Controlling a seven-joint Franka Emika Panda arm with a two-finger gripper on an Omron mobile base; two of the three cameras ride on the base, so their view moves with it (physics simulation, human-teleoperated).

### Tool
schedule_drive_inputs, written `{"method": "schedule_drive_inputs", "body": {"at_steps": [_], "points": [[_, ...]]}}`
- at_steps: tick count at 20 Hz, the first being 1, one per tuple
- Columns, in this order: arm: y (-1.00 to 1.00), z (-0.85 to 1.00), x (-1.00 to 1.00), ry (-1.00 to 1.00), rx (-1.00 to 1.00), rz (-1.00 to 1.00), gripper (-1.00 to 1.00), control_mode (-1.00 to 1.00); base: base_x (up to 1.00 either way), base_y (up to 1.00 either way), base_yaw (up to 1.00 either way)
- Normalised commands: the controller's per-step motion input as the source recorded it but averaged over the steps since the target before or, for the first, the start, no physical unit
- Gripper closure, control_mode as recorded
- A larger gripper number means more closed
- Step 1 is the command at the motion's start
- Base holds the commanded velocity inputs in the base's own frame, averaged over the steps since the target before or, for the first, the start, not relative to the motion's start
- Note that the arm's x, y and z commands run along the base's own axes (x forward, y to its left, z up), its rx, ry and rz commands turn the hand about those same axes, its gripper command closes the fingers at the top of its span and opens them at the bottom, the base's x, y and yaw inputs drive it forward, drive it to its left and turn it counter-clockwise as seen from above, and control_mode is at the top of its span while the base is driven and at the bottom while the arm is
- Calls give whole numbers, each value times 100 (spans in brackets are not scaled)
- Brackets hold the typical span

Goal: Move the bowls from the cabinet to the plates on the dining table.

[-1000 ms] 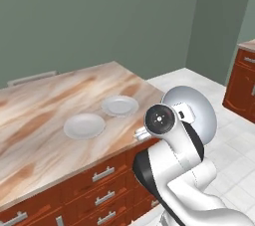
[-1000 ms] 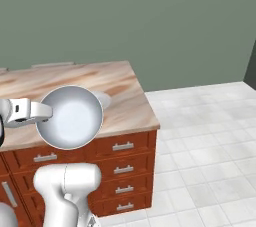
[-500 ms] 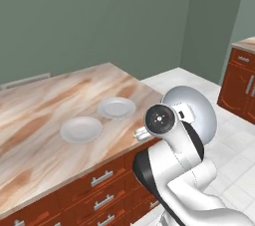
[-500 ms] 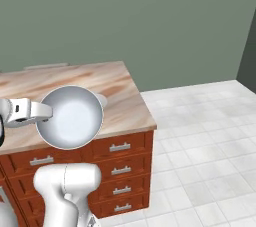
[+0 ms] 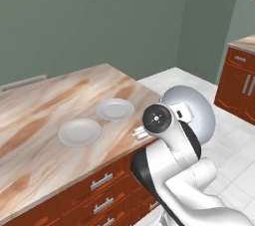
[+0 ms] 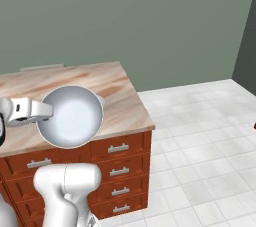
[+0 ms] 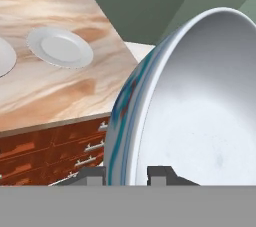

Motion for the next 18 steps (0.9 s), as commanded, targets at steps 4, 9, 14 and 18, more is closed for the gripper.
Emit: {"method": "schedule_drive_inputs", "body": {"at_steps": [4,9,14,18], "points": [[24,-7,52,0,-5,-2,100,-100,0,0,0],[27,-8,57,1,-12,0,100,-100,0,0,0],[27,-9,59,2,-9,0,100,-100,0,0,0],[21,-6,60,4,-7,0,100,-100,0,0,0]]}}
